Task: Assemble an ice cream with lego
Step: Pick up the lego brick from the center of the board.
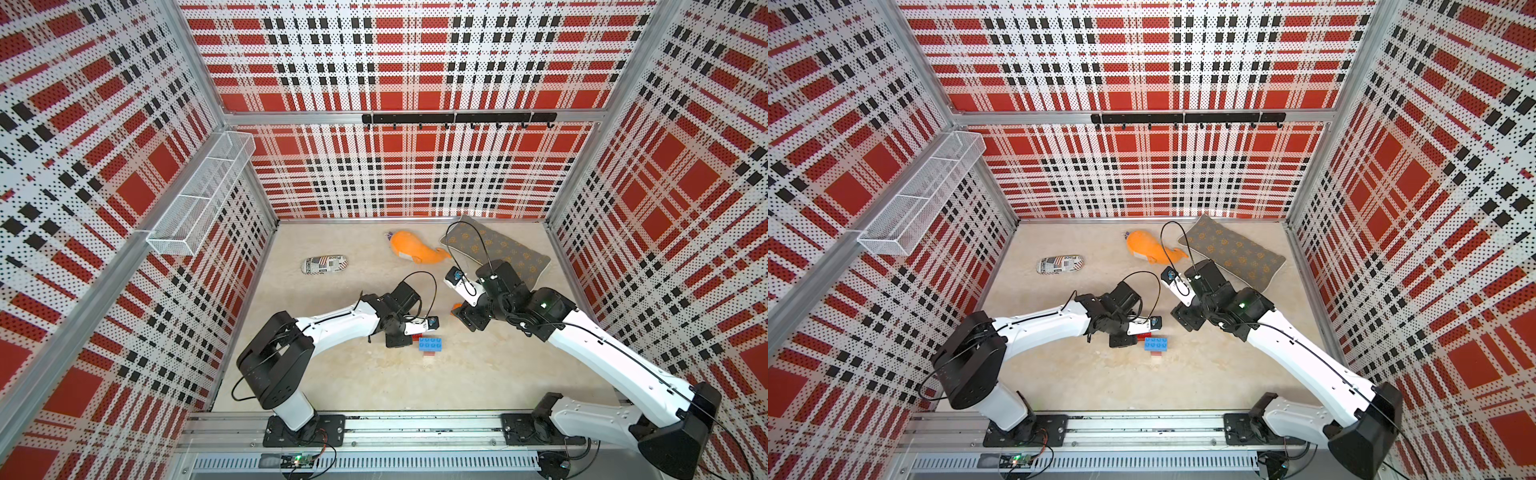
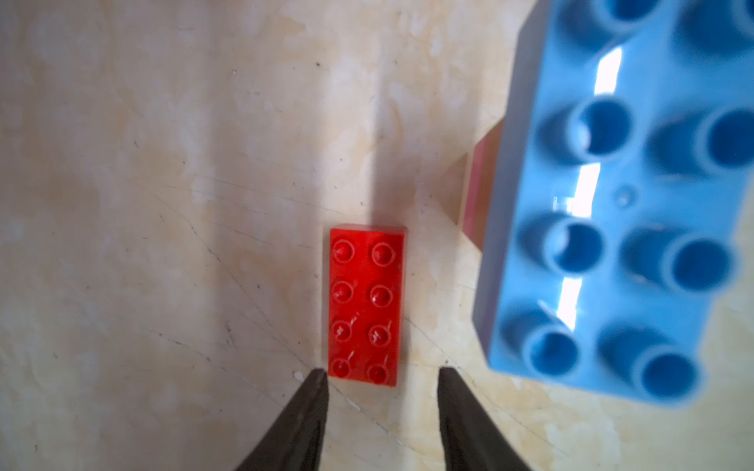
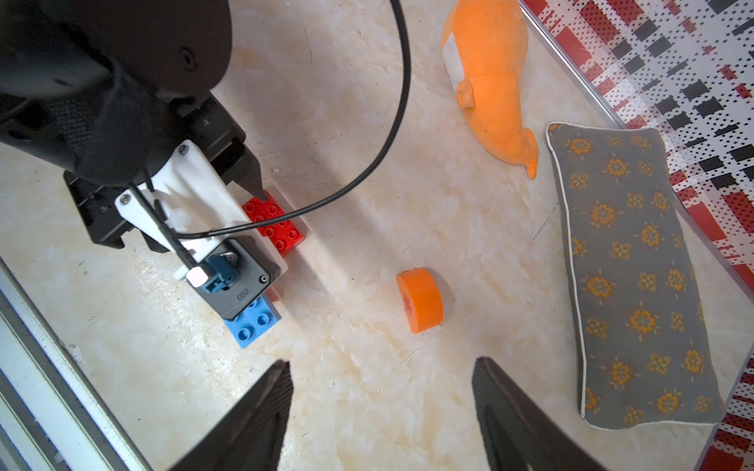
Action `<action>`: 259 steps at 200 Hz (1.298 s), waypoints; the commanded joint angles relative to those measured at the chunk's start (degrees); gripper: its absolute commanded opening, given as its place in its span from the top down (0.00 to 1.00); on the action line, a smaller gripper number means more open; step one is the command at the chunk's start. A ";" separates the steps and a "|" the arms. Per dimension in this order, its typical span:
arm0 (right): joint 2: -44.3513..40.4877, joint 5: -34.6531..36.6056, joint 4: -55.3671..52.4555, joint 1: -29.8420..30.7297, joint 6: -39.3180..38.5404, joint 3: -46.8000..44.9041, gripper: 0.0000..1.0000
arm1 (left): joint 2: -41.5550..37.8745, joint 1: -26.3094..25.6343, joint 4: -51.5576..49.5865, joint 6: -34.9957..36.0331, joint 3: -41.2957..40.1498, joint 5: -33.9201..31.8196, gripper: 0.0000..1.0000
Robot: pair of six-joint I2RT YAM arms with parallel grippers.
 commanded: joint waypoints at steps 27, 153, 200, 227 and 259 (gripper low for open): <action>0.05 -1.18 -0.02 -0.29 -0.11 -0.37 0.25 | 2.73 -0.36 -0.47 -0.31 2.31 -1.54 0.51; 0.24 -2.26 -0.15 -0.30 -0.36 -0.72 0.25 | 5.61 0.16 -0.65 -1.46 4.82 -0.39 0.50; 0.41 -2.26 -0.12 -0.32 -0.39 -0.85 0.25 | 7.43 -0.01 -0.82 -1.56 5.98 0.01 0.50; 0.50 -2.30 -0.06 -0.26 -0.34 -0.90 0.24 | 8.22 -0.01 -0.82 -1.50 6.47 0.41 0.50; 0.54 -2.35 0.03 -0.31 -0.31 -1.08 0.25 | 8.93 0.14 -0.82 -1.22 6.95 0.45 0.53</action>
